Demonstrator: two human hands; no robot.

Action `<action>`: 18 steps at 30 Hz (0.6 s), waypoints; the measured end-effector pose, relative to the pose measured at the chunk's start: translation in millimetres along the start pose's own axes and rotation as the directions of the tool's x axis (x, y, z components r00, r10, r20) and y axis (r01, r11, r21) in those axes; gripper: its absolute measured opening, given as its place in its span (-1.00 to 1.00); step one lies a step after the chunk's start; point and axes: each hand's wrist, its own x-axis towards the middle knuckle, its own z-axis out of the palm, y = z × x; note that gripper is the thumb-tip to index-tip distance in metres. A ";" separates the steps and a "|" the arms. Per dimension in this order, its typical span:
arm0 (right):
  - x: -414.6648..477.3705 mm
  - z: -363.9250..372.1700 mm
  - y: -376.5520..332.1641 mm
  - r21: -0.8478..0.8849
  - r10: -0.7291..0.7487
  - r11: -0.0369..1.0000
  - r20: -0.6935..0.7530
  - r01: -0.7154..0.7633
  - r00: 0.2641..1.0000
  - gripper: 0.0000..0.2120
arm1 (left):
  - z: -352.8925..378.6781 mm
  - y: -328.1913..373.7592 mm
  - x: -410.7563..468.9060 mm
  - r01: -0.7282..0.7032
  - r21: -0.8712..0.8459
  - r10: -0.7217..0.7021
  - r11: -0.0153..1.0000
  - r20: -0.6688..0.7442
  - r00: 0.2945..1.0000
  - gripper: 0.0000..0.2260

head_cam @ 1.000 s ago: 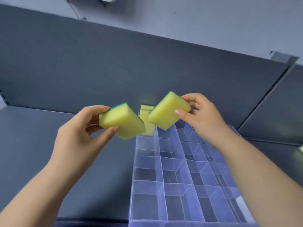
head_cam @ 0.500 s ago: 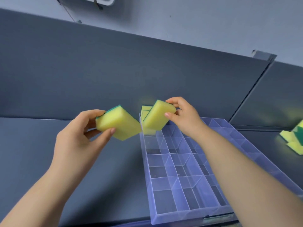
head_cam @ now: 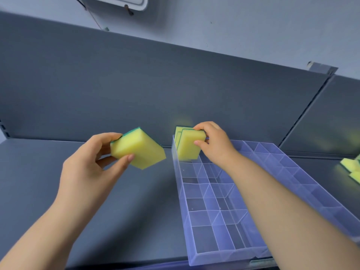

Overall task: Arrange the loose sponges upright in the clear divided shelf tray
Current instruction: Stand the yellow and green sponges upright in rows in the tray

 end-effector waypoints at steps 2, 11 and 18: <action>-0.6 3.1 3.5 -0.083 -0.043 0.996 -0.002 0.043 0.999 -0.70 | -1.4 0.1 -0.9 -0.002 0.006 0.002 1.000 0.001 1.000 -0.61; -8.6 16.2 8.8 -0.289 -0.055 0.954 0.068 0.073 0.996 -0.71 | -3.7 2.1 -3.3 -0.002 0.024 0.002 1.000 0.014 1.000 -0.61; -7.7 10.1 7.0 -0.315 -0.030 0.947 0.118 0.066 0.993 -0.74 | -1.3 4.7 -2.3 -0.015 0.031 0.014 0.999 0.022 1.000 -0.61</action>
